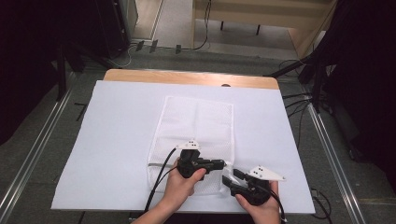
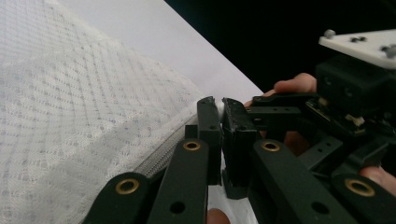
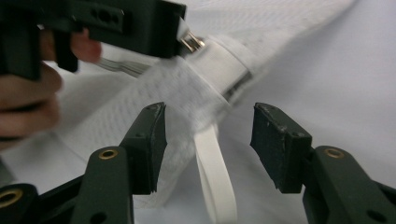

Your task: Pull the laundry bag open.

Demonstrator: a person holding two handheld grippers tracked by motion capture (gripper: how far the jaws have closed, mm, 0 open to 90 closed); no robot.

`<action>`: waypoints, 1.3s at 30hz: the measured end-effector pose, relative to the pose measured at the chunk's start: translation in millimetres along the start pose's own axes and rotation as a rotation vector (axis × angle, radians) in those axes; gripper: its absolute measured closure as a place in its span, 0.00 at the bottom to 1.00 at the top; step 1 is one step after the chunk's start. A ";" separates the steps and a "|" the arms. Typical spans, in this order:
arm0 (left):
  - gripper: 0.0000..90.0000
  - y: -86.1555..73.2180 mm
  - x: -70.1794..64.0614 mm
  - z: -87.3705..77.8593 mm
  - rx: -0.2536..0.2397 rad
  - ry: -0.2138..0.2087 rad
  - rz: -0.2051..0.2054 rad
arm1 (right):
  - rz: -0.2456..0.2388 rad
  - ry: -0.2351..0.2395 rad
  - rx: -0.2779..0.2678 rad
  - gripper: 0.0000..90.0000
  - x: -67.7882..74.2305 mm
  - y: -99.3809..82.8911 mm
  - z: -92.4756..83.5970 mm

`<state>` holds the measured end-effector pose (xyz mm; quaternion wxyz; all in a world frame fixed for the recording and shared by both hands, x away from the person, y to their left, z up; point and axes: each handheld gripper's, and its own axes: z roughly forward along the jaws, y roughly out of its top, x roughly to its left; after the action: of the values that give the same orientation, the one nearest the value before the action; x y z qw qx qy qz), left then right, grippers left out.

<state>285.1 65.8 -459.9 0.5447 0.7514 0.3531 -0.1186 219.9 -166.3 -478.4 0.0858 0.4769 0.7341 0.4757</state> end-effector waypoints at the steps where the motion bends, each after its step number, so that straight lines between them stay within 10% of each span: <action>1: 0.97 -1.1 0.0 0.5 0.001 0.001 0.003 | 0.028 0.033 0.006 0.51 -1.9 1.3 3.2; 12: 0.97 -3.8 -0.4 -3.6 0.021 0.076 0.043 | 0.081 0.151 -0.052 0.77 -7.0 12.3 -0.8; 22: 0.97 -7.7 -5.5 2.7 0.076 0.114 0.073 | 0.072 0.074 -0.054 0.95 -2.5 13.0 -3.8; 39: 0.97 -11.4 -7.3 -2.1 0.108 0.154 0.076 | -0.005 -0.021 -0.050 0.97 5.7 14.5 -6.0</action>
<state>271.9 66.5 -463.4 0.4788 0.7994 0.3581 -0.0584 222.4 -164.2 -462.1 0.1065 0.4776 0.7223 0.4887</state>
